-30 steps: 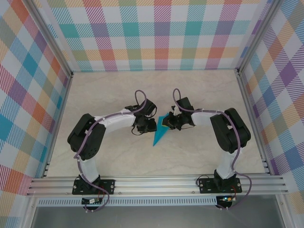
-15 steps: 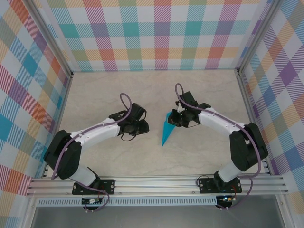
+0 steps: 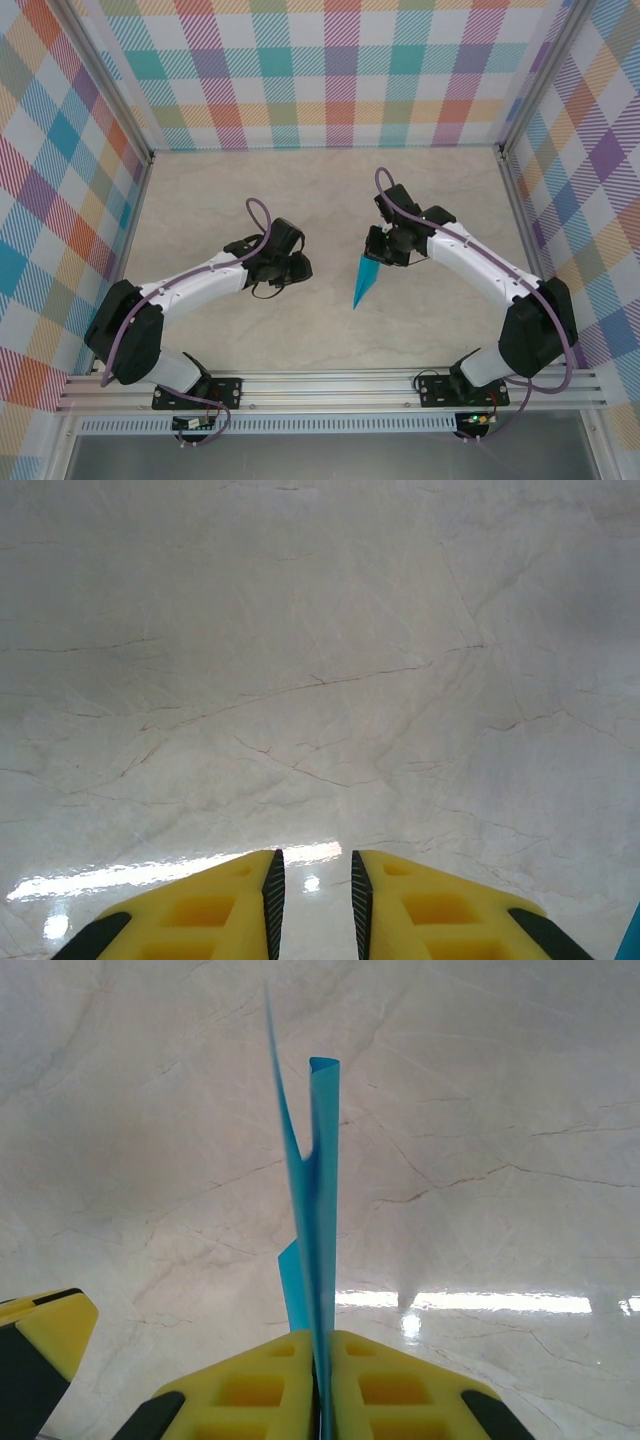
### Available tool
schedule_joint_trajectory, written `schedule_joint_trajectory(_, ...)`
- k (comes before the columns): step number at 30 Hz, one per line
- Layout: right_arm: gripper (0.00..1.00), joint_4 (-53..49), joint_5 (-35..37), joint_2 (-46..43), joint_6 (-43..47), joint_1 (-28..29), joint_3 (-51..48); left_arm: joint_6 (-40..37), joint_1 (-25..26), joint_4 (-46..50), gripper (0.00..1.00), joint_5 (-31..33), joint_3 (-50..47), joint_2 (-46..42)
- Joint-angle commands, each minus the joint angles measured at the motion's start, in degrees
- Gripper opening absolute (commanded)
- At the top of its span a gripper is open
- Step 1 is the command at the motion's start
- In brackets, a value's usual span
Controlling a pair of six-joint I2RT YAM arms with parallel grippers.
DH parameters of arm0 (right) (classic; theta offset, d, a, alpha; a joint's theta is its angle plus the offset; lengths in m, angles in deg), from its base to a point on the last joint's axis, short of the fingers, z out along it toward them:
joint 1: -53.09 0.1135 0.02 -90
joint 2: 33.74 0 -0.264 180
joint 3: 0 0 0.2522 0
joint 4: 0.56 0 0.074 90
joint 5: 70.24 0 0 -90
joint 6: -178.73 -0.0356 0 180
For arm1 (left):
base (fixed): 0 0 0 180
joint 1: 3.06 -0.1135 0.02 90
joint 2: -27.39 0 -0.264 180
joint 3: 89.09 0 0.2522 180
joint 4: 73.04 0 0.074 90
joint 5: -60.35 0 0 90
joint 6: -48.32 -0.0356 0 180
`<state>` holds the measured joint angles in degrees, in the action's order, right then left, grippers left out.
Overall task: Fold a paper plane with a square sheet of paper (pick it up from the middle)
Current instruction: Turn over the paper at the center of the table.
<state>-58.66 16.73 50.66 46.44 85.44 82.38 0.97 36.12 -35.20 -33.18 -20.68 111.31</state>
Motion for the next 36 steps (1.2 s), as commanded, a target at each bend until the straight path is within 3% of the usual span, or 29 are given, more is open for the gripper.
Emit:
schedule_joint_trajectory(1,0.11,-3.6,-0.7,1.5,2.8,-0.1,3.9,0.8,-0.5,1.6,0.26,-0.2,2.1,0.5)
schedule_joint_trajectory(8,0.11,-7.8,-2.3,7.0,5.5,-0.1,9.8,0.0,-0.6,2.3,0.26,0.5,2.8,0.1)
schedule_joint_trajectory(15,0.11,-2.6,-2.9,5.8,4.0,0.0,4.1,0.0,-1.3,0.7,0.26,1.4,0.2,-2.2)
schedule_joint_trajectory(20,0.11,-4.4,-1.5,6.4,3.9,0.8,4.8,-1.2,-1.8,2.2,0.27,2.8,-0.4,-4.1)
schedule_joint_trajectory(26,0.1,-15.1,7.0,8.4,5.0,3.6,10.2,-1.2,-3.8,1.6,0.27,3.4,-3.9,-6.8)
schedule_joint_trajectory(31,0.09,-28.4,22.3,11.9,1.0,8.9,16.7,0.3,-5.2,1.0,0.27,5.3,-8.3,-11.1)
schedule_joint_trajectory(36,0.09,-33.7,26.1,21.2,-3.0,13.5,21.9,3.3,-7.4,0.5,0.3,7.2,-13.3,-15.5)
